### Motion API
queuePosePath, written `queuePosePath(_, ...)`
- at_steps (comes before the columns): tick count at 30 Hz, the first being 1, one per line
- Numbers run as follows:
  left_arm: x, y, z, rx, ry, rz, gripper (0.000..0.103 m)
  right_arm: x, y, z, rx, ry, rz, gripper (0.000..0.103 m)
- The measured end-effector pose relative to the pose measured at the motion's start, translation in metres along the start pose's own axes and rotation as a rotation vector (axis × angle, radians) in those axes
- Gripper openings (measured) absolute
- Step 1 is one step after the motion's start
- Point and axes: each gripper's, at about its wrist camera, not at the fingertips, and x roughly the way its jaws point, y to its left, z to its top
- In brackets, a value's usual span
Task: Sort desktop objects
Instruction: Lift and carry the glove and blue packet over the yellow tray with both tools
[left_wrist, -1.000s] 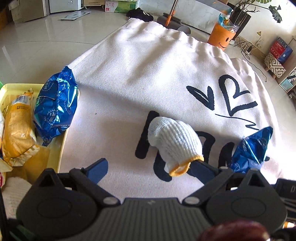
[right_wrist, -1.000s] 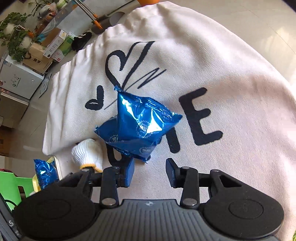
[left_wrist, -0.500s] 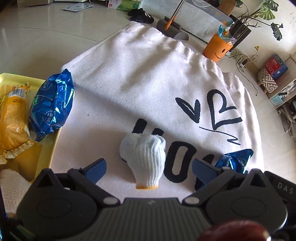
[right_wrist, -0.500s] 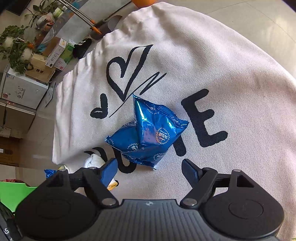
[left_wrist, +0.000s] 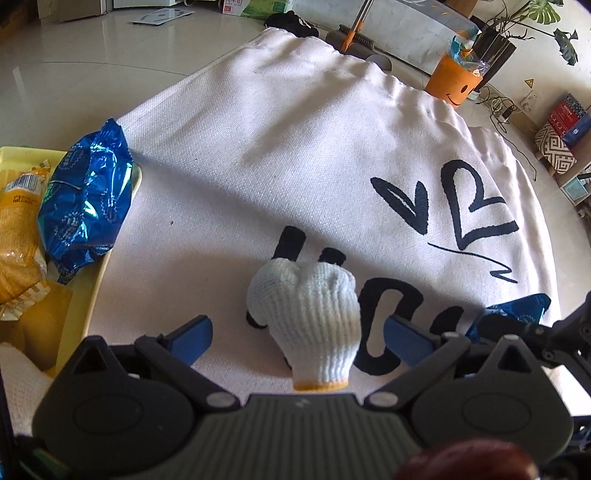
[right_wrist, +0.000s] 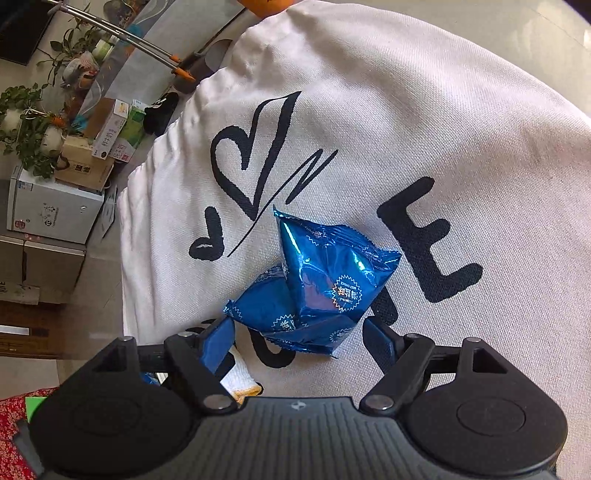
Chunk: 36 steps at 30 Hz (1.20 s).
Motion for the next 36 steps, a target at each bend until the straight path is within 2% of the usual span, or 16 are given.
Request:
queuePosePath(6,0.014,-0.003,-0.002,0.017,0.0,0.054,0.102,0.008,0.003,-0.001,-0.003,-0.006,-0.032,0.077)
queuePosePath(17,0.022,-0.028,-0.011,0.171,-0.043,0.168,0.102,0.019,0.006,-0.003,-0.025,-0.001,-0.097,0.077)
queuePosePath(20,0.019,-0.029,-0.012,0.179,-0.063,0.158,0.096,0.021,0.004,-0.003,-0.027,0.002,-0.093,0.076)
queuePosePath(22,0.014,-0.031,-0.012,0.19,-0.08,0.149,0.072,0.021,0.004,-0.004,-0.036,0.005,-0.083,0.063)
queuePosePath(24,0.009,-0.032,-0.009,0.188,-0.074,0.125,0.059,0.019,0.005,-0.004,-0.04,-0.004,-0.078,0.06)
queuePosePath(31,-0.006,-0.017,-0.005,0.109,0.007,0.015,0.058,0.005,0.008,-0.001,-0.063,-0.02,-0.03,0.056)
queuePosePath(36,-0.039,-0.012,-0.005,0.127,0.01,-0.059,0.058,-0.007,0.01,0.001,-0.064,-0.021,0.005,0.056)
